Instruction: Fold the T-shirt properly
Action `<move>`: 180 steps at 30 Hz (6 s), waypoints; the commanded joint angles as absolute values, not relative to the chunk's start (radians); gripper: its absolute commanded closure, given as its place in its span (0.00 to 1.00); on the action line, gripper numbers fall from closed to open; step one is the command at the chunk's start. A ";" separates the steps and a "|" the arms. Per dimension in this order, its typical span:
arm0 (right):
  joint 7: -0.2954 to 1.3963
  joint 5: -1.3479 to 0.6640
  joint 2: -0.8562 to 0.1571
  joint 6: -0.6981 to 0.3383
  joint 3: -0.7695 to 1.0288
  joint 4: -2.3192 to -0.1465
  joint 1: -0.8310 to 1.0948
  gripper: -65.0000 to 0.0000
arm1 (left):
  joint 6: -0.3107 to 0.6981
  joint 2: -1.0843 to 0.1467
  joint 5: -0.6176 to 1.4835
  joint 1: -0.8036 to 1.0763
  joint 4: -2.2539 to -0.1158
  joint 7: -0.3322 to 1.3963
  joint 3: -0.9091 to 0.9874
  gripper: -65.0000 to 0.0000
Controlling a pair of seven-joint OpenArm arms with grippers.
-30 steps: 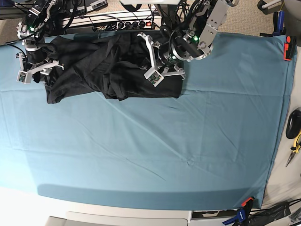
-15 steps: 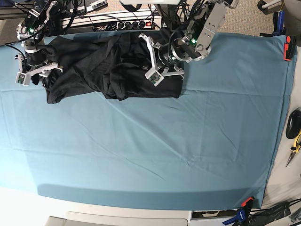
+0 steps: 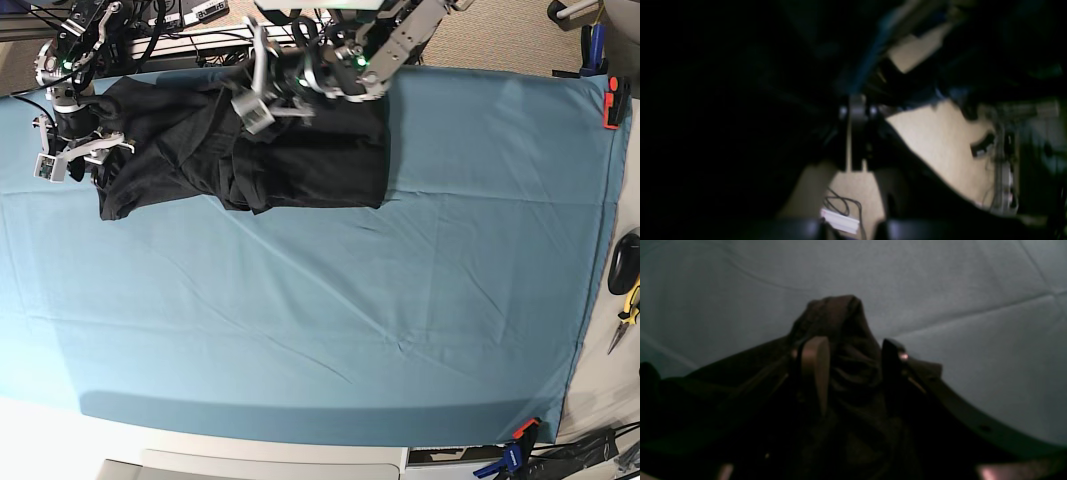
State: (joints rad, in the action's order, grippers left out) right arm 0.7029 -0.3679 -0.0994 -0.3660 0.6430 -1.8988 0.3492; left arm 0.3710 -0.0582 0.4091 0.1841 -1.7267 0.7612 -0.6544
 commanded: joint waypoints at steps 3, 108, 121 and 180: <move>0.680 -0.378 -0.113 -0.370 0.647 -1.916 0.347 0.60 | 0.360 -0.047 0.401 0.152 -1.770 0.807 -0.651 1.00; 1.193 -1.083 -0.380 -0.606 0.632 -1.242 0.155 0.43 | 0.415 -0.117 0.280 0.166 -1.892 0.846 -0.652 0.50; 1.251 -1.170 -0.378 -0.698 0.650 -1.261 0.155 1.00 | 0.197 -0.216 -0.060 0.199 -2.168 0.868 -0.638 0.51; 0.979 -0.681 0.086 -0.698 -0.066 -2.086 0.338 0.51 | 0.156 -0.433 0.024 0.302 -2.226 0.864 -0.171 0.51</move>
